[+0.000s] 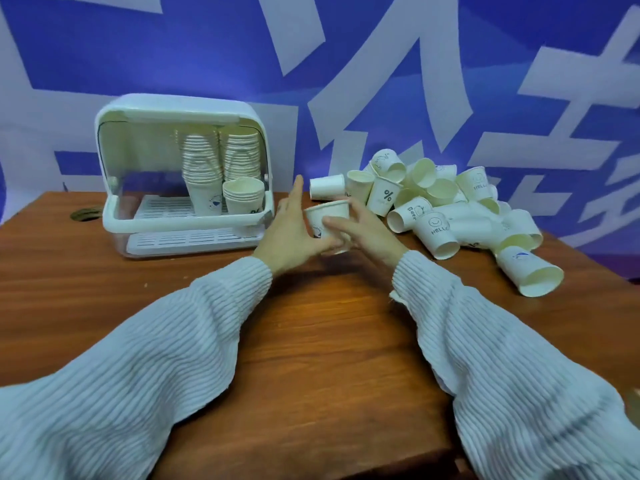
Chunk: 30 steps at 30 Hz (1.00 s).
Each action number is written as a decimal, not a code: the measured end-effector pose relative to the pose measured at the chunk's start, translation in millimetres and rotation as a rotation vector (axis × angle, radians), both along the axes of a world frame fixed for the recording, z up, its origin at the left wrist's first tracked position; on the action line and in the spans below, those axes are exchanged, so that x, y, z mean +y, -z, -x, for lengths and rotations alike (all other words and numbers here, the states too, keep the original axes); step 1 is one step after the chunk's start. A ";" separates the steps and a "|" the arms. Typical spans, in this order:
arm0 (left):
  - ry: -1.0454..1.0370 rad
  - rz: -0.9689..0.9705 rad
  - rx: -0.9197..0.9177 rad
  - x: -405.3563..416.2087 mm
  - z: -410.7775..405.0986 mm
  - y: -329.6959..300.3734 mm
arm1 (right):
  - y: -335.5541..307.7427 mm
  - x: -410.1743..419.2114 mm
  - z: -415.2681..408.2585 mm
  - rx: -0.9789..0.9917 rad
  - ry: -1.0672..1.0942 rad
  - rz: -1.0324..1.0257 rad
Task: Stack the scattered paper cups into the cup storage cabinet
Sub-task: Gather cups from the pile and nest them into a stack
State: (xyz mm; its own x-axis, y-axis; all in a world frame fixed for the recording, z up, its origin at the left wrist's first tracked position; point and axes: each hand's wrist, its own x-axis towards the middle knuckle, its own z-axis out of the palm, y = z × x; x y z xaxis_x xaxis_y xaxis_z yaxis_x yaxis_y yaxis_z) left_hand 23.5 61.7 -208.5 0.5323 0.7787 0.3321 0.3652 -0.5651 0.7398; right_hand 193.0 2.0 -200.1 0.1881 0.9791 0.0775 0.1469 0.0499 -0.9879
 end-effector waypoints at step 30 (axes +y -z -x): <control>-0.264 -0.090 -0.325 -30.9 30.4 -10.7 | -59.7 -34.6 -17.8 -0.414 0.387 -0.076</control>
State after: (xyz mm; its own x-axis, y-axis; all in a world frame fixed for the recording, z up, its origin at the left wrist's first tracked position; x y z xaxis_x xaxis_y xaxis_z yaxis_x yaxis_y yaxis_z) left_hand -6.9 30.8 -197.8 0.1750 0.8344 0.5226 0.2619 -0.5511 0.7923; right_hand 210.7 -32.6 -140.4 0.4710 0.8335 0.2890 0.5428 -0.0156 -0.8397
